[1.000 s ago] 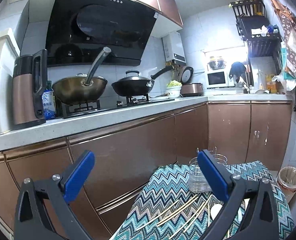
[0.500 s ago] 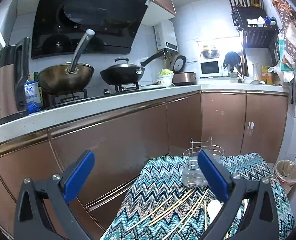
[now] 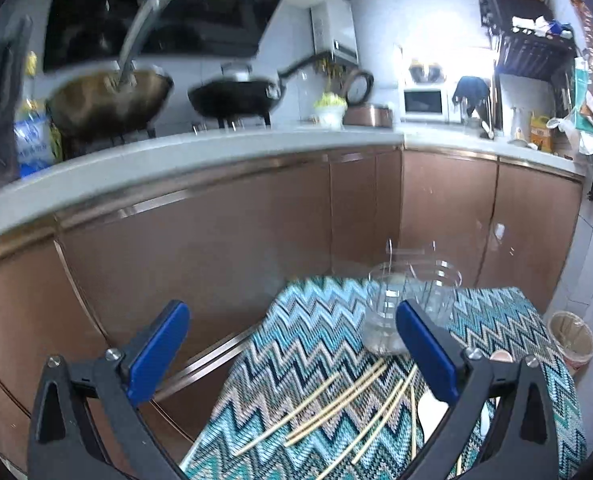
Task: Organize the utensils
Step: 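Grasp a bamboo chopstick with the left tool while the right tool grasps the pink spoon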
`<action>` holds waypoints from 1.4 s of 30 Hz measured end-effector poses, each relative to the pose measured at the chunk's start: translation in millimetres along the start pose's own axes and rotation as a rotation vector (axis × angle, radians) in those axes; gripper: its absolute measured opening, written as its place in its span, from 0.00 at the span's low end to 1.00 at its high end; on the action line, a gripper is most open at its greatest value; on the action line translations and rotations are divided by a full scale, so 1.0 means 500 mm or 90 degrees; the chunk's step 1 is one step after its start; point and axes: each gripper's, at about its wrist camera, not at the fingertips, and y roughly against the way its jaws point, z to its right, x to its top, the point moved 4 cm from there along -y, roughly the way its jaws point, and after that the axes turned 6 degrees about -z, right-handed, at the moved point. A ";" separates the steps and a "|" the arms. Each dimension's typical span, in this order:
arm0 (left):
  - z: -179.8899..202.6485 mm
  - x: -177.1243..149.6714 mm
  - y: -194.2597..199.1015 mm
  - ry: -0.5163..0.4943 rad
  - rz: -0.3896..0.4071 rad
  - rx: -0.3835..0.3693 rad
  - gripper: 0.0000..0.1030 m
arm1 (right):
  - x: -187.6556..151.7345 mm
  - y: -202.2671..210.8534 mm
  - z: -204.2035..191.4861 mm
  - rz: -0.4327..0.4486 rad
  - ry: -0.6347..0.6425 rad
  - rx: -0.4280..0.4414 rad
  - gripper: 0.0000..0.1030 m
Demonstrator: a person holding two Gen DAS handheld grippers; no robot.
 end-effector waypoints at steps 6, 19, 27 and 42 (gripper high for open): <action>0.026 -0.025 -0.122 -0.019 -0.141 -0.114 1.00 | -0.034 -0.097 0.041 -0.117 -0.040 0.088 1.00; 0.152 -0.081 -0.349 -0.124 -0.338 -0.272 0.51 | -0.113 -0.304 0.115 -0.318 -0.160 0.241 0.62; 0.181 -0.122 -0.438 -0.168 -0.414 -0.316 0.18 | -0.142 -0.375 0.125 -0.360 -0.146 0.254 0.59; 0.223 -0.168 -0.510 -0.270 -0.446 -0.299 0.11 | -0.172 -0.433 0.141 -0.385 -0.138 0.253 0.58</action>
